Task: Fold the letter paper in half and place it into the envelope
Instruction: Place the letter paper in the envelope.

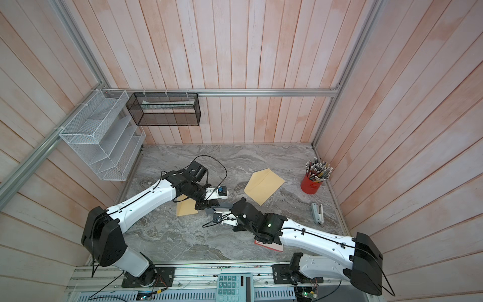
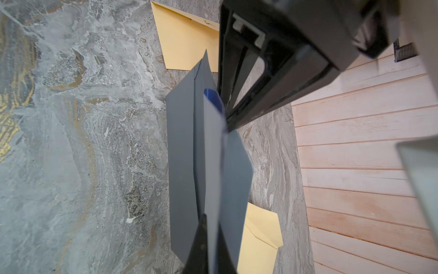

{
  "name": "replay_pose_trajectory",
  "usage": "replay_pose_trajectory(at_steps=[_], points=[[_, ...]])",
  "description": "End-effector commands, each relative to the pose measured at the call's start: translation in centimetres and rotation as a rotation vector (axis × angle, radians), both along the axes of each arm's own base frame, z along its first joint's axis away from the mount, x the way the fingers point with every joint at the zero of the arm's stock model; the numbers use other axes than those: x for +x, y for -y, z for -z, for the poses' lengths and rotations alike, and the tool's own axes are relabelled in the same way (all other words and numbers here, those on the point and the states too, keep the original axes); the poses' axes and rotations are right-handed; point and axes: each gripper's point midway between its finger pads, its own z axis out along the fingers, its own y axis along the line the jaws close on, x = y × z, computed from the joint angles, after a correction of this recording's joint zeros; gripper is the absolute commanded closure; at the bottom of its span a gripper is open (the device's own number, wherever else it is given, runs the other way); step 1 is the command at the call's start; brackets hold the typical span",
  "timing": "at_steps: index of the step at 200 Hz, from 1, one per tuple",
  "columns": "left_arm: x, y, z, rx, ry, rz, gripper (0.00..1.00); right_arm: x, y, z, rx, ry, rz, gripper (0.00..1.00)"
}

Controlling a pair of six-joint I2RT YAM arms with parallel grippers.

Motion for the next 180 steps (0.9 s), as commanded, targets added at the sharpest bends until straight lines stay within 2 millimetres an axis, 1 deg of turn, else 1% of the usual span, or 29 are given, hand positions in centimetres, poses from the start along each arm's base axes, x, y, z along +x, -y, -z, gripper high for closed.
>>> replay_pose_trajectory(at_steps=[1,35,82,101,128,157,180], points=[[-0.4,0.7,-0.3,-0.016,-0.028,0.039,1.00,0.6,0.3,1.0,-0.016,0.009,0.025,1.00],[-0.5,1.0,-0.6,-0.036,-0.032,0.051,1.00,1.0,0.7,1.8,-0.019,-0.007,0.052,1.00],[-0.4,0.9,-0.4,-0.039,-0.022,0.048,1.00,1.1,1.1,3.7,-0.049,-0.054,0.086,1.00],[-0.4,1.0,-0.2,-0.042,-0.024,0.050,1.00,1.1,1.1,4.1,-0.052,-0.074,0.096,1.00],[-0.6,1.2,-0.4,-0.057,-0.028,0.054,1.00,1.1,1.0,4.3,-0.043,-0.093,0.116,1.00],[-0.7,1.3,-0.6,-0.066,-0.032,0.059,1.00,1.2,0.4,3.9,0.000,-0.125,0.139,1.00],[-0.7,1.3,-0.5,-0.068,-0.031,0.061,1.00,1.5,0.4,4.4,0.004,-0.147,0.166,0.98]])
